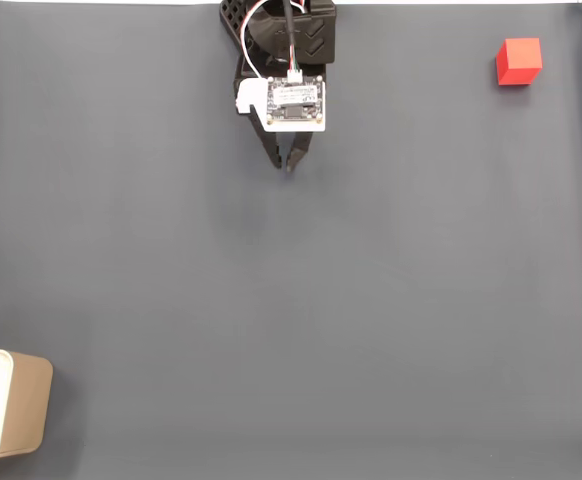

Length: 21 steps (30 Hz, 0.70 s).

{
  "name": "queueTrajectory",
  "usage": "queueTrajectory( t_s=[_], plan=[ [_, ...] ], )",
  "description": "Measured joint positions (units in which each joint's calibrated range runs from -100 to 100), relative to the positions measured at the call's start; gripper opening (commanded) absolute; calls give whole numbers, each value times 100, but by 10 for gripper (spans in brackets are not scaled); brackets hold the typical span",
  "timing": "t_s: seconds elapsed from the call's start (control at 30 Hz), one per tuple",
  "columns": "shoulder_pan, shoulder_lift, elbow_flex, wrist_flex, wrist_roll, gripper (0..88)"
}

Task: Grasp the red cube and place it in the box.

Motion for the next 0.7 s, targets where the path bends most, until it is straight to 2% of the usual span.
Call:
queueTrajectory(
  t_s=[0.3, 0.7],
  plan=[
    [22, 408, -90, -915, 15, 0],
    [37, 1772, -1257, -1217, -10, 0]
  ],
)
